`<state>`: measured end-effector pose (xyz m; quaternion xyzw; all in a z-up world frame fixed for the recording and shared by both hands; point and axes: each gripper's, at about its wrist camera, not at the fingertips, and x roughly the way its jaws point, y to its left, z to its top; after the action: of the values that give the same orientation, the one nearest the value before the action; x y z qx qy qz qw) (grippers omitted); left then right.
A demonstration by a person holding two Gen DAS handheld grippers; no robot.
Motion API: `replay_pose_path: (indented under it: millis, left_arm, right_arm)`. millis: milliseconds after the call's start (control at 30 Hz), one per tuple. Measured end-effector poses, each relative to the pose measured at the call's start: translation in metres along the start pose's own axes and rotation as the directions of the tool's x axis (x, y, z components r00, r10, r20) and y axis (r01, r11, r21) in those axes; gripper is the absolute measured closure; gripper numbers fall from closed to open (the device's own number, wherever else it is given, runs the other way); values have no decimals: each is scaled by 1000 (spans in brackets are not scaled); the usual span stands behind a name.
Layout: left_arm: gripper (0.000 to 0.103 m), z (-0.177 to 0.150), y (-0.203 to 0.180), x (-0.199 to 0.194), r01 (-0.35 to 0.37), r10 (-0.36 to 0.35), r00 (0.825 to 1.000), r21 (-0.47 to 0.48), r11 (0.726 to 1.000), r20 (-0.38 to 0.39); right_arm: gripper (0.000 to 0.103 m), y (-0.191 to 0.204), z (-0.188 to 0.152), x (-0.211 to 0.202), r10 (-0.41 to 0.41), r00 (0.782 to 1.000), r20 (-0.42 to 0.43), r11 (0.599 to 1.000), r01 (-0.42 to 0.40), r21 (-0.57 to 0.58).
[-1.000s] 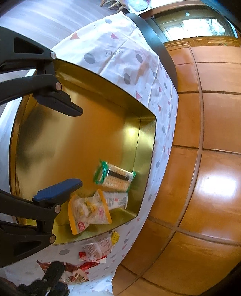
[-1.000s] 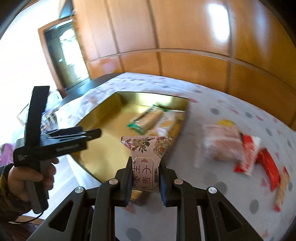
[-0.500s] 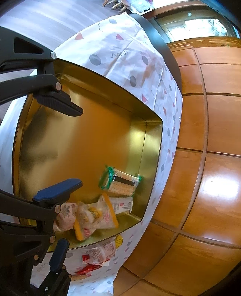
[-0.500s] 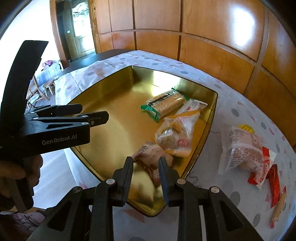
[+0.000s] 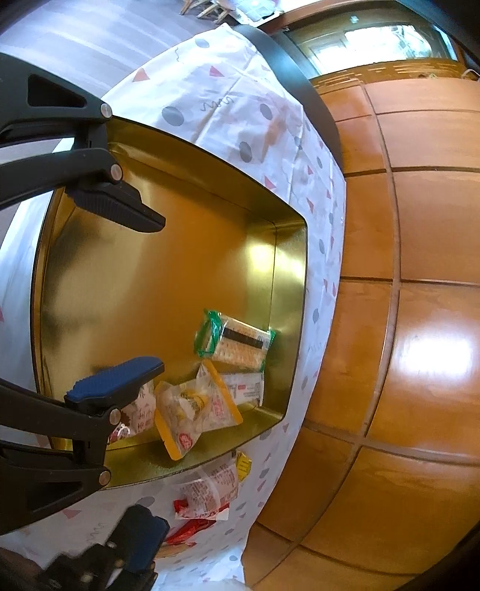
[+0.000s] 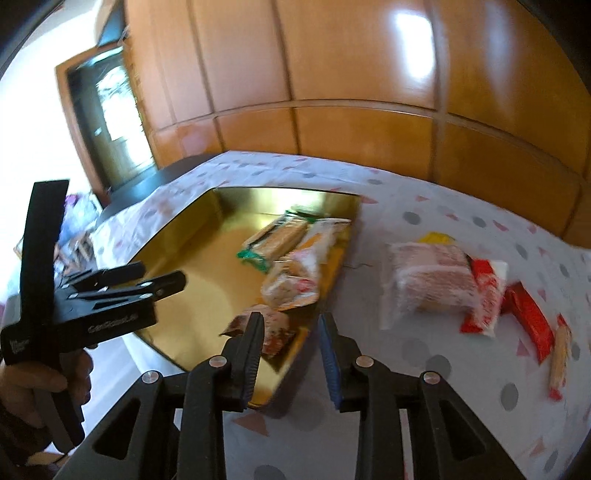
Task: Organize snacks
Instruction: 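Carry the floral-print packet into the gold tin with the right gripper and release, then withdraw the open right gripper from the tin toward the remaining snacks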
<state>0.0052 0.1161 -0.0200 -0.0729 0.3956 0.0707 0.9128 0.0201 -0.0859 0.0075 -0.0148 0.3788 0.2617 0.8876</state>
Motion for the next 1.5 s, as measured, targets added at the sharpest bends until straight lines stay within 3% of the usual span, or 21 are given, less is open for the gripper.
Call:
replay_pose_path:
  millis: [367, 1000, 1500]
  left_arm:
    - [33, -1, -21, -8, 15, -17, 1000, 72, 997, 19]
    - [33, -4, -52, -10, 40, -43, 999, 167, 985, 12]
    - [33, -2, -78, -7, 77, -78, 997, 247, 966, -5]
  right_arm:
    - [72, -59, -26, -13, -104, 994, -38, 982, 109, 155]
    - [72, -120, -71, -16, -241, 958, -155, 921, 276, 274]
    - [72, -135, -83, -14, -248, 951, -185, 903, 296, 310]
